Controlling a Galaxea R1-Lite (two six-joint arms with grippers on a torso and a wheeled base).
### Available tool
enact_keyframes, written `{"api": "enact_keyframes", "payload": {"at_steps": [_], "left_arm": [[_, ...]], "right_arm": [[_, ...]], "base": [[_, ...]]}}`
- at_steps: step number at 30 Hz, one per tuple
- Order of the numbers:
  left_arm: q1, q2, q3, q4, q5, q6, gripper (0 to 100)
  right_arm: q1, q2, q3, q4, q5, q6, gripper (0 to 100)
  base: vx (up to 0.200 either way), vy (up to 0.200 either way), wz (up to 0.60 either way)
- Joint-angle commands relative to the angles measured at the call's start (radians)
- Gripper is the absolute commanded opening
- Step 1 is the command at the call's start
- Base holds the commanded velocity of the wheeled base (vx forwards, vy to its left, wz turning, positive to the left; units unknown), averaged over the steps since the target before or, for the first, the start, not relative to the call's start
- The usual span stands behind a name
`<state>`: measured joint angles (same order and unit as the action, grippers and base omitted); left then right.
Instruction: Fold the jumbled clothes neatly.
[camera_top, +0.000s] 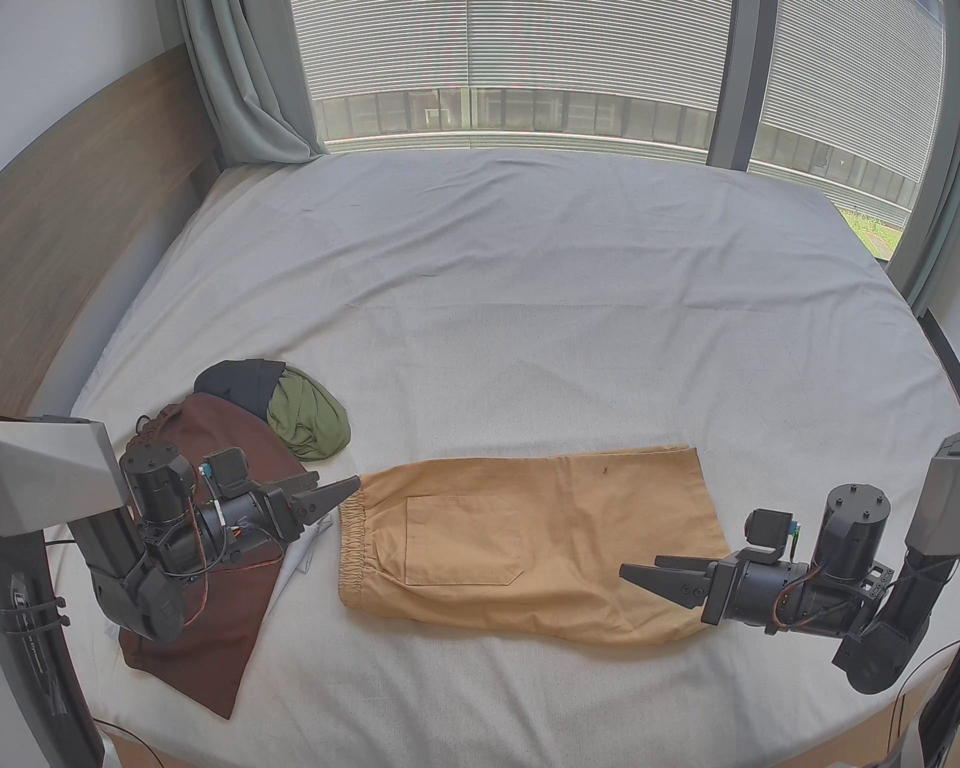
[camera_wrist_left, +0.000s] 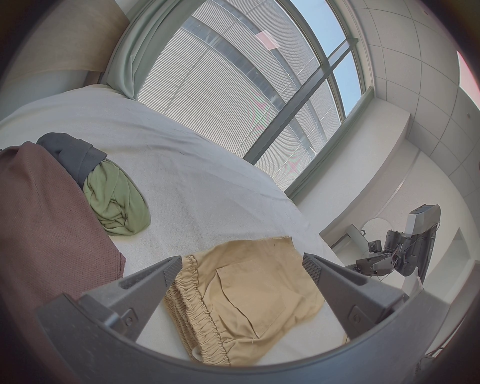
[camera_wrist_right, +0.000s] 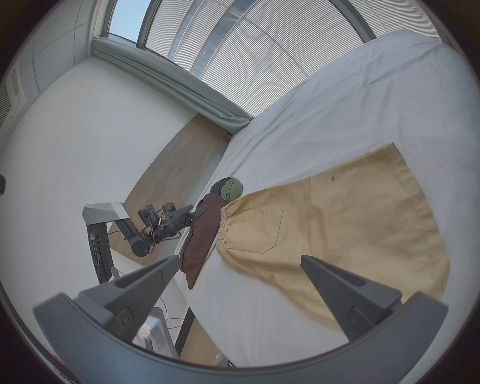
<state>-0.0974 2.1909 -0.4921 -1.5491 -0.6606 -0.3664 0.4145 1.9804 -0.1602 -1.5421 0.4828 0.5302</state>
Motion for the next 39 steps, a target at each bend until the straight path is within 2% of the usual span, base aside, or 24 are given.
{"api": "enact_keyframes", "payload": {"at_steps": [1,15,39], "left_arm": [[0.001,0.001,0.004,0.000,-0.001,-0.002,100],[0.018,0.110,-0.005,0.000,-0.004,-0.011,100],[-0.025,0.271,-0.029,0.000,0.010,-0.028,100]], "right_arm": [[-0.006,0.000,-0.007,-0.001,0.000,-0.001,100],[-0.005,0.018,-0.007,-0.001,-0.001,-0.003,100],[0.006,0.052,-0.002,-0.001,-0.003,-0.004,100]], "base": [[0.000,0.000,0.00],[0.000,0.000,0.00],[0.000,0.000,0.00]]}}
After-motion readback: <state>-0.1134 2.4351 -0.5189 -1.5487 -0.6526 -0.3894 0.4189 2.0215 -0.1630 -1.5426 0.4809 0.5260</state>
